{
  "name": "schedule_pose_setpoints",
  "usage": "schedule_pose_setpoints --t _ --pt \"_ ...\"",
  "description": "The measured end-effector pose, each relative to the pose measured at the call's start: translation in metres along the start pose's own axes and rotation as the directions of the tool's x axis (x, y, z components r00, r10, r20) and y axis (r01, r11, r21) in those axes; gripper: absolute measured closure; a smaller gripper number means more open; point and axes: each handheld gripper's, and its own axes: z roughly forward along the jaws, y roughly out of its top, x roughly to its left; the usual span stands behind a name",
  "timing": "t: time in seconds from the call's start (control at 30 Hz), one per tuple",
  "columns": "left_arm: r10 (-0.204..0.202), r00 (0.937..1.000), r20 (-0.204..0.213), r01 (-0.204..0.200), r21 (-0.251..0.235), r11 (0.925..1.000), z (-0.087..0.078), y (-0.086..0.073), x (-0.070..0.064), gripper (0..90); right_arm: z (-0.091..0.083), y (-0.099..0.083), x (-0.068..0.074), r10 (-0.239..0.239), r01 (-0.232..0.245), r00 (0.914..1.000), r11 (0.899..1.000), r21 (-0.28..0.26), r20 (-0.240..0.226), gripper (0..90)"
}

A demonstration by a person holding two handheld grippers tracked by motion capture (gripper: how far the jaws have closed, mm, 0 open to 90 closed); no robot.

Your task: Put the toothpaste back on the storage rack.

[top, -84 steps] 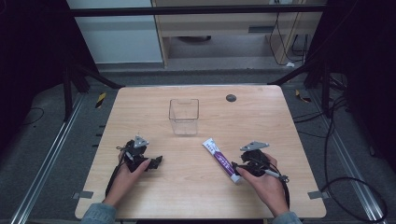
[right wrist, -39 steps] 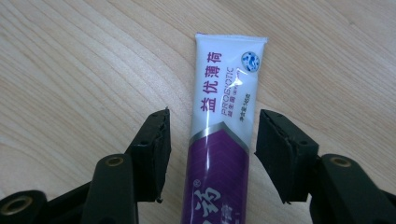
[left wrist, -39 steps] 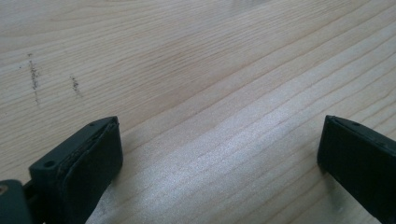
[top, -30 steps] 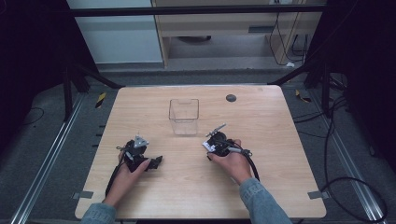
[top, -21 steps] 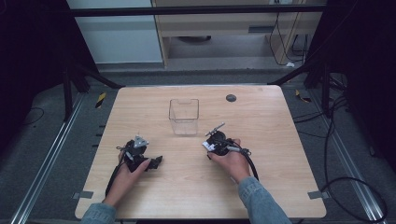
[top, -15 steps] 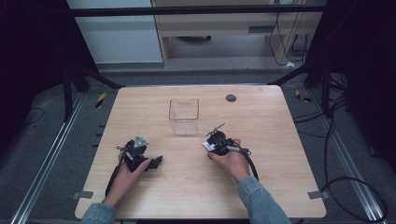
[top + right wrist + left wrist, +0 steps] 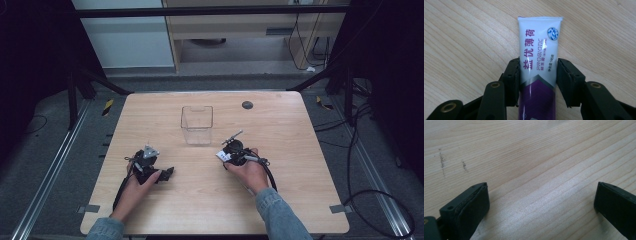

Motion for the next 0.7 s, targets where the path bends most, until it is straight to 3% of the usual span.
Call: schedule_pose_setpoints --t 0.7 --pt "0.001 1.0000 0.001 -0.001 0.000 1.0000 0.0001 0.0001 0.0001 0.0 -0.0027 0.0006 -0.0041 -0.022 0.022 0.9997 1.000 0.010 -0.008 72.1"
